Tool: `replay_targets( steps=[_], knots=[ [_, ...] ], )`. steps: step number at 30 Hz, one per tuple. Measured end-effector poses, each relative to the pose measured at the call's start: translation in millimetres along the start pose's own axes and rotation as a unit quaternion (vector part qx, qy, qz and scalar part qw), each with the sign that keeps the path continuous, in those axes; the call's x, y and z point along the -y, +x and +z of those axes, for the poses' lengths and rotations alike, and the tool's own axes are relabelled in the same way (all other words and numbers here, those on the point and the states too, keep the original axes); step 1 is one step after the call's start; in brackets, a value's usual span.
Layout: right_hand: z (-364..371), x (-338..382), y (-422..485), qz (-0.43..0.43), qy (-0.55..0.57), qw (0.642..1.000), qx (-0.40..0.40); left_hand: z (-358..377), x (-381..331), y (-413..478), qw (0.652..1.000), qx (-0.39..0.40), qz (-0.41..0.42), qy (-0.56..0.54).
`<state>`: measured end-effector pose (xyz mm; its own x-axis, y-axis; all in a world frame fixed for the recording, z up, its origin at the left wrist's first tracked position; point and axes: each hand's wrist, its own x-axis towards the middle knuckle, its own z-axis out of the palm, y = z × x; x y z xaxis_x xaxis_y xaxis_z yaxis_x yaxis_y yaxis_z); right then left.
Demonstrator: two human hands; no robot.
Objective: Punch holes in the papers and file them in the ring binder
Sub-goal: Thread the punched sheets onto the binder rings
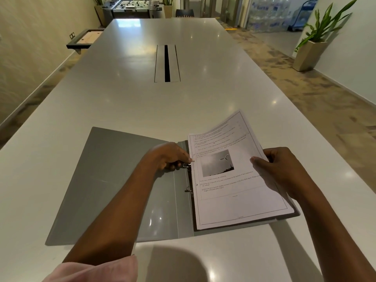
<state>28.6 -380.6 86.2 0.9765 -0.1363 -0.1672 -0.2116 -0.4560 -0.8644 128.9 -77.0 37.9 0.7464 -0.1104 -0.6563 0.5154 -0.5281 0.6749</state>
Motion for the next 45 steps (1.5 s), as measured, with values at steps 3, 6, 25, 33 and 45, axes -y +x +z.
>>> replay_targets(
  steps=[3, 6, 25, 33, 45],
  knots=[
    [0.4, -0.4, -3.2, 0.009, 0.009, 1.000, 0.000, 4.5, 0.8, -7.1, 0.998, -0.048, 0.032, 0.015],
    [0.1, 2.2, -5.3, 0.002, -0.005, 1.000, 0.007, 19.8, 4.5, -17.3, 0.989, -0.100, 0.099, -0.039],
    [-7.5, -0.7, 0.3, -0.004, -0.011, 1.000, 0.018, 37.7, 51.7, -52.2, 0.987, 0.059, -0.004, -0.150],
    [-4.6, -2.2, 1.2, -0.005, -0.008, 1.000, 0.019, 35.6, 57.6, -44.1, 0.984, 0.103, -0.003, -0.144],
    [-3.4, -9.5, -3.1, 0.027, 0.035, 0.999, 0.031, 25.5, 63.5, -37.9, 0.974, 0.154, 0.006, -0.166]
  ],
)
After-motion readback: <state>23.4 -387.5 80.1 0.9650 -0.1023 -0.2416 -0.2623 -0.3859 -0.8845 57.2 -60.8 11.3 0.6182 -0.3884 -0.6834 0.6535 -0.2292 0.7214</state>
